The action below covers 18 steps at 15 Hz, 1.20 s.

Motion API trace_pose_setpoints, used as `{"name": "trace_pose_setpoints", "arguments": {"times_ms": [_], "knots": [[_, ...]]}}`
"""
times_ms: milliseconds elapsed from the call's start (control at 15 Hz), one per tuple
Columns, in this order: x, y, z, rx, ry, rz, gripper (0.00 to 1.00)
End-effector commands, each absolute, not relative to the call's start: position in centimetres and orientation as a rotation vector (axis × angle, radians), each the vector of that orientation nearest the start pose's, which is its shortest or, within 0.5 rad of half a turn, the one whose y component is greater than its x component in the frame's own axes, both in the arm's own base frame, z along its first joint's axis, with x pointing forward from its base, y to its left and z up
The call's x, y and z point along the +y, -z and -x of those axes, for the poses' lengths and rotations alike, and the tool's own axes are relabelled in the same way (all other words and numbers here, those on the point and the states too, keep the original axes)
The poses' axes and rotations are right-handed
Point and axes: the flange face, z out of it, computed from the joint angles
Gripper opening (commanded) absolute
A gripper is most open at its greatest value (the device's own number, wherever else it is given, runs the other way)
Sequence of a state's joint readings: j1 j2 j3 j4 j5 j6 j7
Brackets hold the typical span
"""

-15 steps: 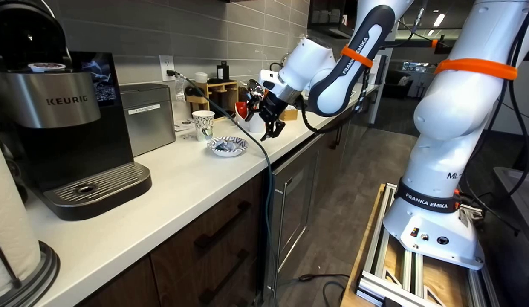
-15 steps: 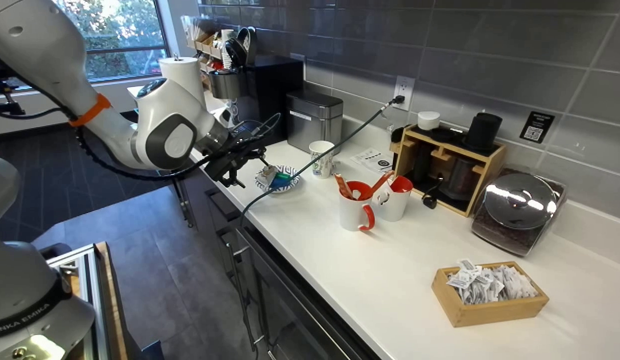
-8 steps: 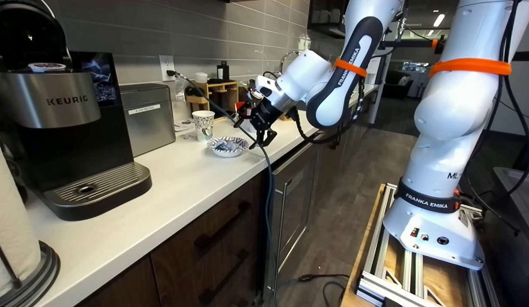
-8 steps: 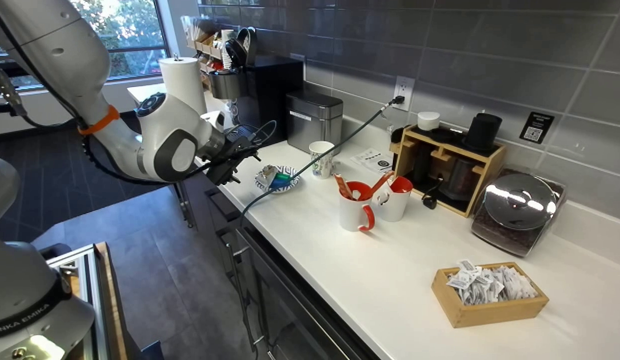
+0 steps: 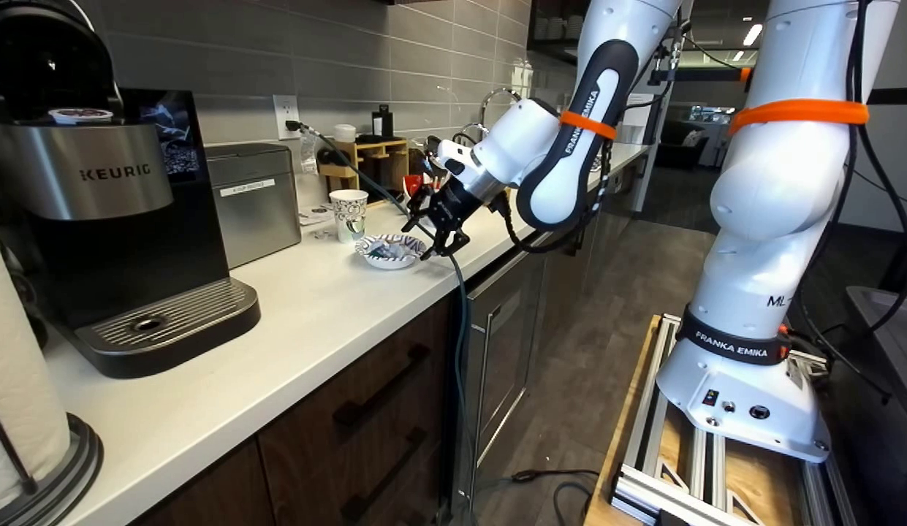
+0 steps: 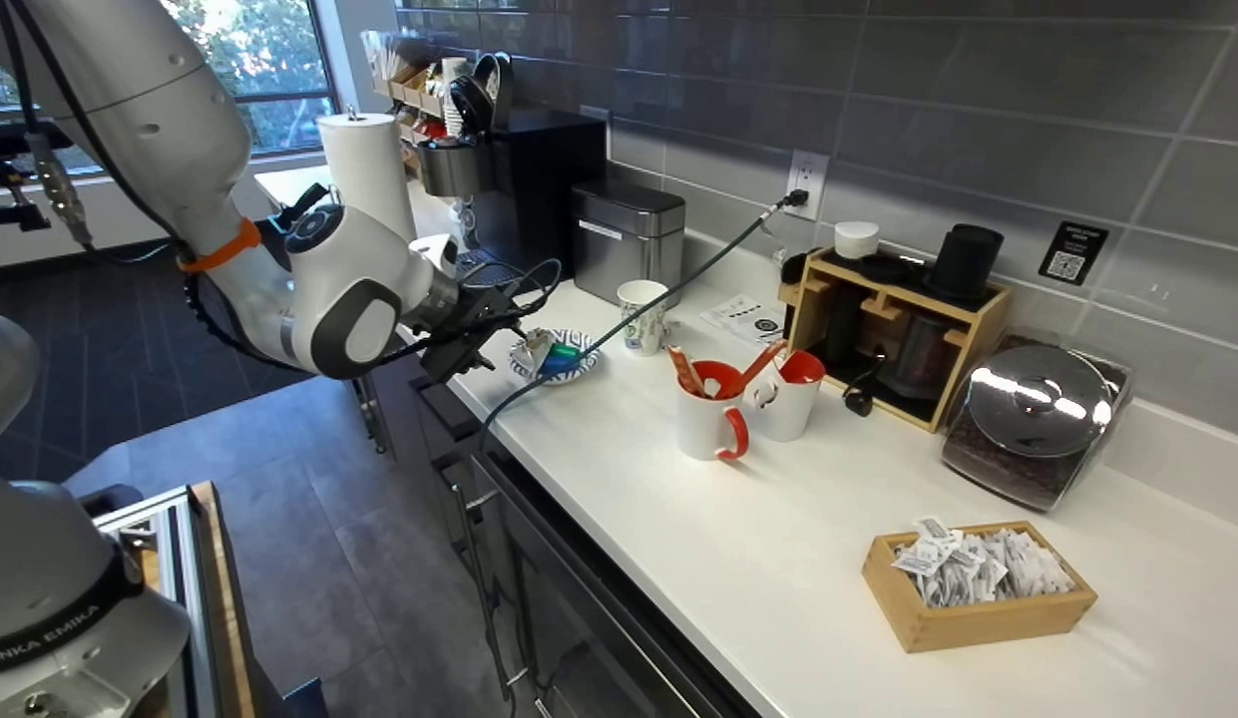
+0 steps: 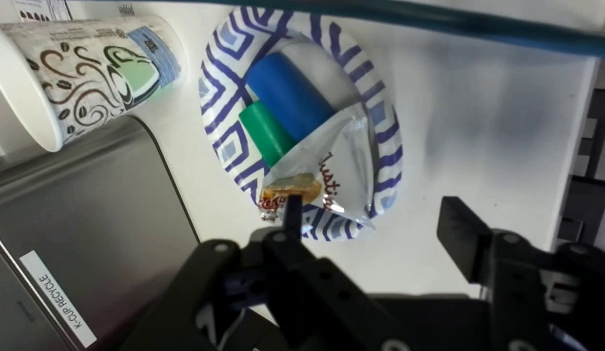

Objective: Put the ball in the top cupboard

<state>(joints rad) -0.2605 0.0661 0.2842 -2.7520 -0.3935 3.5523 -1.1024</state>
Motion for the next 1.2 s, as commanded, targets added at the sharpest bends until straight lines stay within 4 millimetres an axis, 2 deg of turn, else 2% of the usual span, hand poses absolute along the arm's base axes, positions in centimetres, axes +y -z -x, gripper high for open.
{"name": "trace_pose_setpoints", "arguments": {"times_ms": [0,67,267,400,533,800,867,933,1000,1067,1133], "knots": [[5.3,-27.3,-43.3,-2.309,1.104,2.376,0.54],[5.0,-27.1,-43.3,-2.324,1.085,2.378,0.54],[4.3,-26.5,-43.4,-2.364,1.050,2.379,0.25],[4.1,-26.1,-43.5,-2.390,1.032,2.376,0.19],[4.0,-25.6,-43.5,-2.416,1.004,2.371,0.21],[4.5,-24.6,-43.4,-2.466,0.964,2.352,0.55],[4.8,-24.4,-43.4,-2.475,0.960,2.344,0.59],[5.1,-24.2,-43.4,-2.483,0.958,2.335,0.57],[5.4,-24.0,-43.4,-2.492,0.965,2.328,0.37],[5.6,-24.1,-43.3,-2.506,0.980,2.321,0.31],[5.8,-24.0,-43.3,-2.515,0.990,2.315,0.31]]}}
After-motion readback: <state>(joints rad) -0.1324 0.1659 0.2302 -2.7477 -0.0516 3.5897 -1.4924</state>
